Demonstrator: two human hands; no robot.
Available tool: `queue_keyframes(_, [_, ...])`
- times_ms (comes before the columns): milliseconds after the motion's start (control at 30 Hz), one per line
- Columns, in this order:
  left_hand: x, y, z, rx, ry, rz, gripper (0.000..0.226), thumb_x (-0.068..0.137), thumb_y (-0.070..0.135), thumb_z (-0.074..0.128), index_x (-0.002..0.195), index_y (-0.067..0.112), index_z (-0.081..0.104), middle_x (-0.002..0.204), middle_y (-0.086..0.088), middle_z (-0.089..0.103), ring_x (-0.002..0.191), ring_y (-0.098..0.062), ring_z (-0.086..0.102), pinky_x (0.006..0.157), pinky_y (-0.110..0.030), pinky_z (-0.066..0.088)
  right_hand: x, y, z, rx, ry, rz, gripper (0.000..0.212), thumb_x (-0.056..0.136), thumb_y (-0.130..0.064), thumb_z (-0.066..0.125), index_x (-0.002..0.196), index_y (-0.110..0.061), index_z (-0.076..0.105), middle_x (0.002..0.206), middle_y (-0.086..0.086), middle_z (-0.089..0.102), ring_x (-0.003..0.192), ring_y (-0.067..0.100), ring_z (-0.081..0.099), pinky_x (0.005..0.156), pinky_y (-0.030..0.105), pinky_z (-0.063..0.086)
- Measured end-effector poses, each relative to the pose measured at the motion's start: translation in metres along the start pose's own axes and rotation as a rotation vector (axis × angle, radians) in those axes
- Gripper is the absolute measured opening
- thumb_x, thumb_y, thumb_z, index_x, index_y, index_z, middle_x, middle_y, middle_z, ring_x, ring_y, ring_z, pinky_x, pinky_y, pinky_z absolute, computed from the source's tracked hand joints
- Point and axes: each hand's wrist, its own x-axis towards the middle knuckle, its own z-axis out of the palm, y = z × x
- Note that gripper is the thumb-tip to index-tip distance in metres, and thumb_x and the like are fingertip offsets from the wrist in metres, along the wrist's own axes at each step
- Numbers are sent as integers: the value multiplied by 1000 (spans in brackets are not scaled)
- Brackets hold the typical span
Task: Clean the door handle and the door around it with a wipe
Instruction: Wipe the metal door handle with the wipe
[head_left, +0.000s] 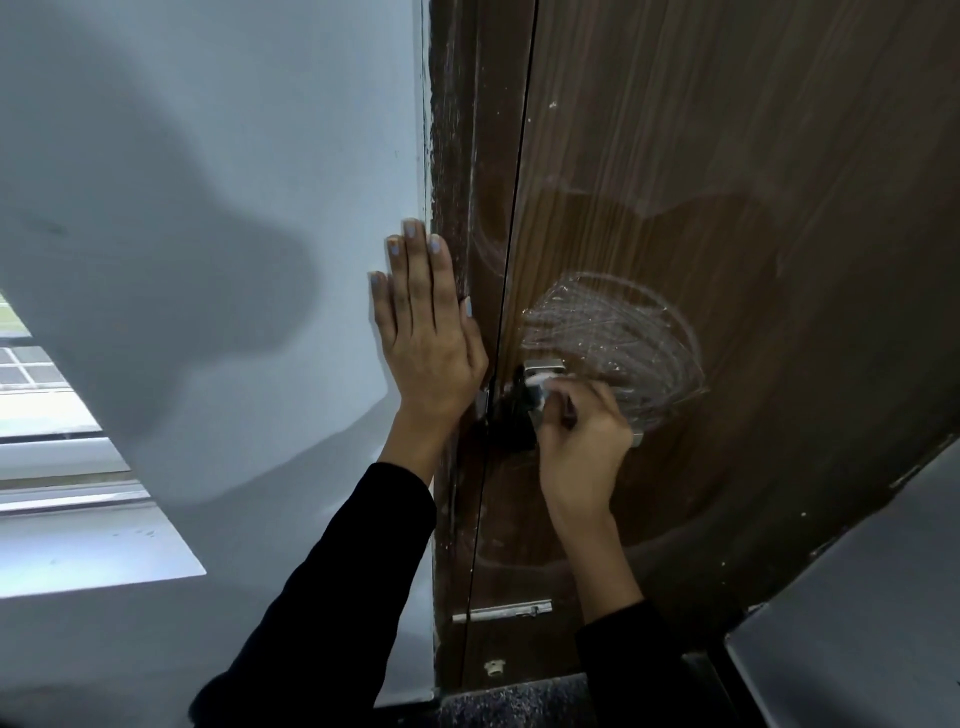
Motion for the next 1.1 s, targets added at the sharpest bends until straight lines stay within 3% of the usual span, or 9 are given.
queue_keyframes(100, [-1,-1,1,5,12,14,52,96,17,36,144,-1,25,146,-28,37,140,-36,24,120,-40,6,6,-8,-1,-20,-8,-68,22,81,10,59,97,-2,70,97,11,65,88,20,61,75,25,51])
queue_keyframes(400, [-2,-2,2,39,26,14,51,96,18,34,143,-1,26,146,-27,38,139,-36,26,120,-40,7,15,-1,-21,-208,-439,-63,24,80,6,60,99,-6,68,106,6,60,92,16,61,83,21,50])
queue_keyframes(533, [-3,-3,3,53,24,15,51,97,19,33,144,0,26,147,-26,36,140,-35,25,120,-41,8,17,0,-29,-222,-592,-64,21,84,0,56,99,-11,67,107,6,62,95,16,60,77,22,51])
queue_keyframes(600, [-3,-3,3,61,24,11,52,97,19,32,145,0,26,148,-26,36,141,-35,25,120,-41,8,17,6,-35,-216,-601,-46,17,83,-1,59,90,-14,68,102,5,64,89,13,61,68,15,48])
queue_keyframes(667, [-3,-3,4,69,32,7,52,97,19,32,144,0,27,148,-26,36,141,-35,25,120,-41,8,15,9,-37,-210,-584,-31,19,84,0,59,94,-14,68,104,6,64,88,12,62,65,10,43])
queue_keyframes(767, [-4,-3,4,75,37,6,52,97,20,31,144,0,27,148,-25,36,141,-35,25,120,-40,7,5,3,-32,-272,-544,-84,33,84,4,55,113,-9,63,112,12,61,103,20,56,83,23,49])
queue_keyframes(833, [-4,-3,4,78,32,2,52,97,20,31,145,0,26,148,-25,36,141,-35,26,120,-41,7,-3,0,-31,-283,-499,-139,35,83,6,53,114,-7,63,111,12,64,114,22,48,94,28,44])
queue_keyframes(1000, [-5,-3,4,84,22,-8,52,97,19,31,146,1,24,150,-24,34,142,-35,26,120,-43,9,-12,10,-43,-303,-329,-46,19,86,-5,55,100,-7,68,99,10,67,106,19,52,84,20,41])
queue_keyframes(1100, [-4,-1,4,89,20,-17,52,97,20,29,146,1,24,149,-24,34,141,-35,26,120,-43,10,-20,6,-36,-328,-328,-63,22,85,-1,55,104,-2,66,104,15,65,106,27,52,92,32,45])
